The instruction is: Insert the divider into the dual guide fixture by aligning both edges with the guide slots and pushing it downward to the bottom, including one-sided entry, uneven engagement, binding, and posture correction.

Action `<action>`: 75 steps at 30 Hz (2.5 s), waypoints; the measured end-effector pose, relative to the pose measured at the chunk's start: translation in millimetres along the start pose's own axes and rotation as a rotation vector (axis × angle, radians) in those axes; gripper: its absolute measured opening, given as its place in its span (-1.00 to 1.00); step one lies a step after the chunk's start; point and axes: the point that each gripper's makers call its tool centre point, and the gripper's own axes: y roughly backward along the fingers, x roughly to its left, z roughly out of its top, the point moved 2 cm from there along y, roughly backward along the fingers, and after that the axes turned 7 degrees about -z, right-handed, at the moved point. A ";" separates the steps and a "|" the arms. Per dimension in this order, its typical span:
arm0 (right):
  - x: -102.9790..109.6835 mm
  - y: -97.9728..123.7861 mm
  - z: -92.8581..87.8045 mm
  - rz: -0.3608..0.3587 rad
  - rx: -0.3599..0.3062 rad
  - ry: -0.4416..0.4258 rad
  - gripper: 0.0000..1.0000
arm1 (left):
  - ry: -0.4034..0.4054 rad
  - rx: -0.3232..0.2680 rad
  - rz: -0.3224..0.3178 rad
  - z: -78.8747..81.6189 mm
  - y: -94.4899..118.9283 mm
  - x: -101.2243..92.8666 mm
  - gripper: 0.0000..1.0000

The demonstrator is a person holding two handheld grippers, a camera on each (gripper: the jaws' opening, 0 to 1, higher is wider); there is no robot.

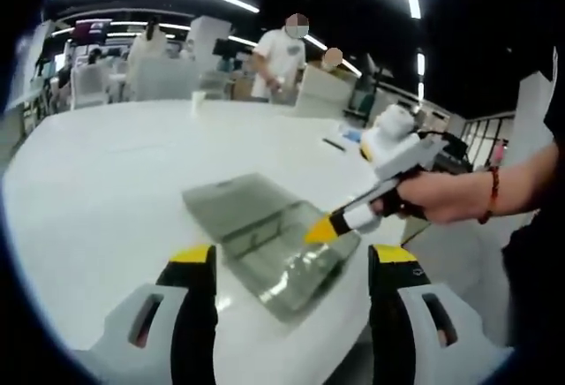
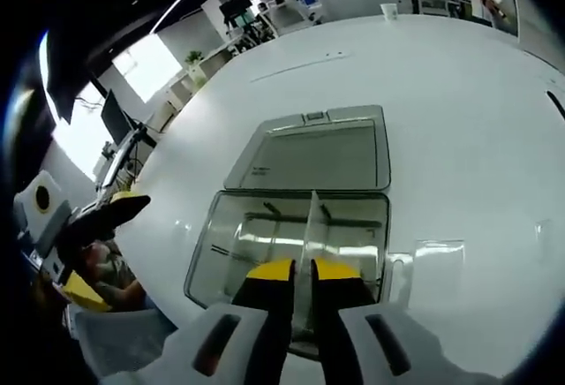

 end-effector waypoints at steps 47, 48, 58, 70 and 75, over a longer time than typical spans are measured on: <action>-18.7 63.0 17.7 0.176 -0.430 0.223 -0.40 | -0.042 0.323 0.469 -62.0 27.9 37.0 0.09; -21.2 66.0 20.8 0.173 -0.451 0.206 -0.41 | -0.043 0.314 0.465 -61.8 23.7 38.9 0.09; -32.2 71.9 24.4 0.123 -0.475 0.160 -0.42 | -0.050 0.390 0.437 -80.2 5.7 45.9 0.00; -34.8 68.2 24.0 0.146 -0.456 0.092 -0.44 | -0.002 0.416 0.460 -91.3 1.4 53.1 -0.09; -36.6 69.4 25.9 0.150 -0.464 0.069 -0.45 | 0.018 0.429 0.456 -95.2 -0.3 53.7 -0.13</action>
